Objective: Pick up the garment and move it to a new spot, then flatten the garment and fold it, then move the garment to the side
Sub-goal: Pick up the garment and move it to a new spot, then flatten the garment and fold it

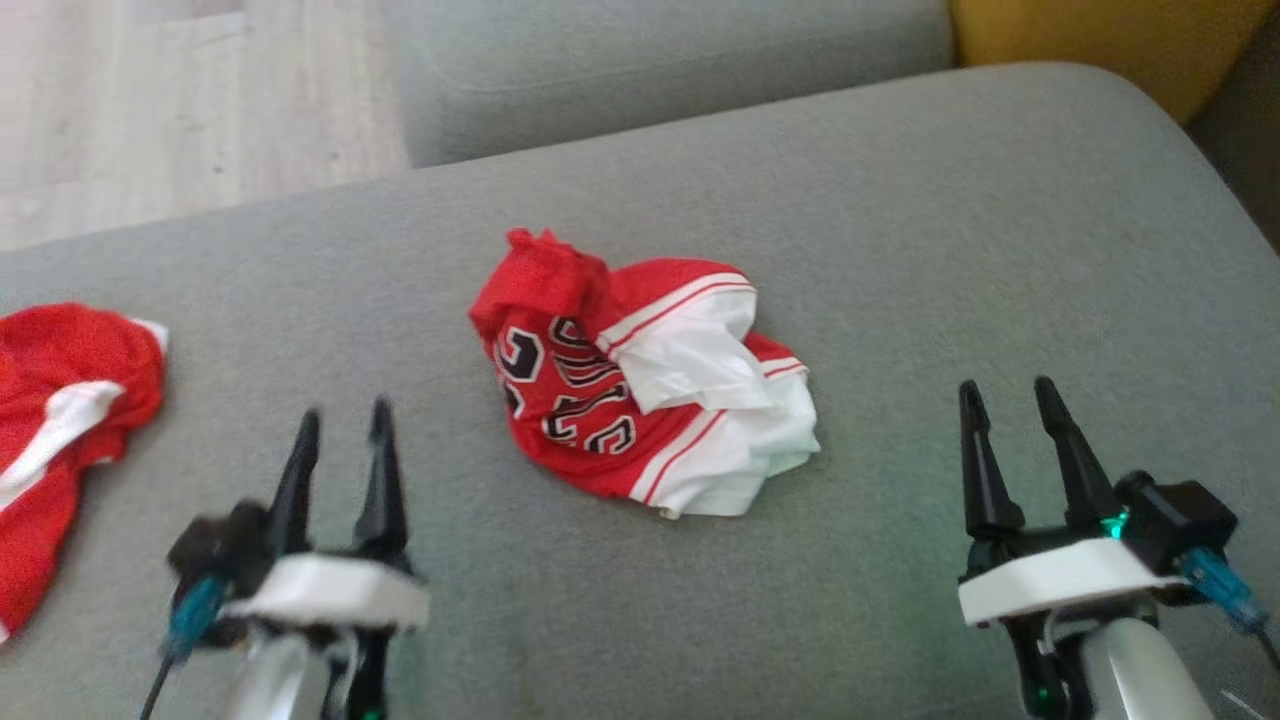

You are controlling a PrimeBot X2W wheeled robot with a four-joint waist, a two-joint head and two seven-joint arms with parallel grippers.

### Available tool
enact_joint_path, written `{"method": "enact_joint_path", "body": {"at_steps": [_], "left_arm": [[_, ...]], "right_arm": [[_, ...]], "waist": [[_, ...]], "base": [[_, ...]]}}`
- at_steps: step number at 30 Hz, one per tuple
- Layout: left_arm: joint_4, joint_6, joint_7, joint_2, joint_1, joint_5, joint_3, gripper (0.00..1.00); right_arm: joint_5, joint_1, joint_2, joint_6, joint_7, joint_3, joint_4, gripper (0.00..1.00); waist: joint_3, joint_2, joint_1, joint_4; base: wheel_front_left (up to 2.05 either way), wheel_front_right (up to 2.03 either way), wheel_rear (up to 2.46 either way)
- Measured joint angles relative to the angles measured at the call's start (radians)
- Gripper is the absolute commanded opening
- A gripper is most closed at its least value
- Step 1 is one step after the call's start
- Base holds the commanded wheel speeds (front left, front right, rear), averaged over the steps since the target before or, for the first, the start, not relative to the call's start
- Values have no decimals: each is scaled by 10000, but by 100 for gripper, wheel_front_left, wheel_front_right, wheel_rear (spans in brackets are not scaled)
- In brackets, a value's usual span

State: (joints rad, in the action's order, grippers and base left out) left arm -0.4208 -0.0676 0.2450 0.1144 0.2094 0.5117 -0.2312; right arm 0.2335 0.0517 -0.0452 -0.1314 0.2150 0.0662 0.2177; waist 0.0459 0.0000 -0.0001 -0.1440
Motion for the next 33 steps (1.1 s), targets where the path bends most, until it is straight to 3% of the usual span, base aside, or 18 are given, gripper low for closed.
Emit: {"method": "enact_joint_path", "body": {"at_steps": [6,9,24,29,33], "left_arm": [[1127,422,46,500,-1607,-755,759,100],[1455,426,69,683,-2040,-961,1097,100],[1768,470,71,570,-2351,-1400,1360,100],[1818,401,71,550,-2063,-1442,1298,100],[1891,316,71,518,-1503,-1536,1104,100]], "right_arm": [[-153,-299,2,0,-284,-159,-163,100],[-153,-397,2,0,-408,-176,-236,100],[-151,-619,2,0,-886,-13,-334,100],[-150,111,2,0,-1850,460,10,100],[-104,1412,-2,0,-3150,587,1011,100]], "waist": [[-311,0,-1,581],[-419,0,0,771],[-216,0,0,736],[188,0,1,806],[654,0,3,982]], "base": [[0,0,0],[0,0,0],[0,0,0],[0,0,0],[0,0,0]]}}
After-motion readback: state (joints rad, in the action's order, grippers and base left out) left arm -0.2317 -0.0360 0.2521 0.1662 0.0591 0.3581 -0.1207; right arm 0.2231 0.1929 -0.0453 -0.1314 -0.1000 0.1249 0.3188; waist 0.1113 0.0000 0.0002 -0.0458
